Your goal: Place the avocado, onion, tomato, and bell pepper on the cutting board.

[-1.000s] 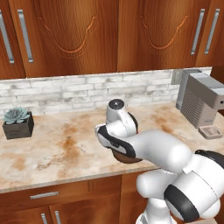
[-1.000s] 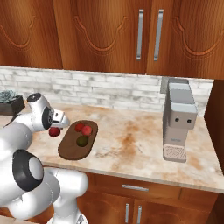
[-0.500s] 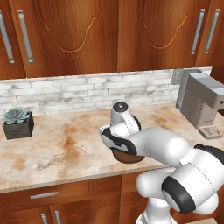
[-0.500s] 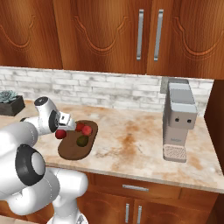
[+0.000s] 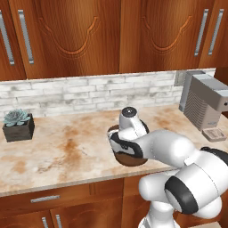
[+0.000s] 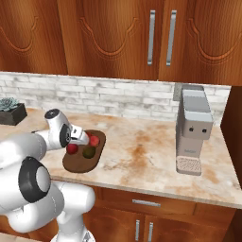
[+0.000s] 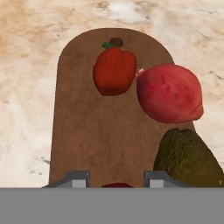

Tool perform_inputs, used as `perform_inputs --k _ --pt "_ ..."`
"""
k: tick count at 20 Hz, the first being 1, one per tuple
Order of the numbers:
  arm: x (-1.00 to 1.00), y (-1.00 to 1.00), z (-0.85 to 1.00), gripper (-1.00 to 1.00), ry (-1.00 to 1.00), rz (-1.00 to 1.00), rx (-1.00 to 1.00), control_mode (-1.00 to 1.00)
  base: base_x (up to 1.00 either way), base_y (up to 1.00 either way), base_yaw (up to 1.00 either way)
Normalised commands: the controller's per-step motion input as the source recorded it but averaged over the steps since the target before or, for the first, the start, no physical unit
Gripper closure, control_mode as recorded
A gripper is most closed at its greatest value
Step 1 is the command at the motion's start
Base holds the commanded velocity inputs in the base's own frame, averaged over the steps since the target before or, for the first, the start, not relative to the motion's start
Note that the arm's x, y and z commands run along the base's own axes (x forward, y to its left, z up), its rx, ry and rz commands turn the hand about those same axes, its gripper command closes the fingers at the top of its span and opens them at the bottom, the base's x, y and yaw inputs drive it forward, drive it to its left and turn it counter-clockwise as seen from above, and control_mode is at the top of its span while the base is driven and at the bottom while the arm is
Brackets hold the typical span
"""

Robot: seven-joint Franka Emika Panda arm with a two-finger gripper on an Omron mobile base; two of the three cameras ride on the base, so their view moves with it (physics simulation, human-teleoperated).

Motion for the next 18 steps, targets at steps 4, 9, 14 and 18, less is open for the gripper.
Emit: perform_inputs --k 4,9,14,18 --pt "0.05 0.0 -0.31 1.0 -0.02 -0.01 -0.01 -1.0 0.0 0.0 0.0" --pt "0.08 0.0 -0.31 1.0 -0.02 -0.01 -0.01 -1.0 0.0 0.0 0.0" --pt "0.11 0.0 -0.23 1.0 -0.01 -0.01 0.0 -1.0 0.0 0.0 0.0" --pt "0.12 0.0 -0.23 1.0 -0.01 -0.01 0.0 -1.0 0.0 0.0 0.0"
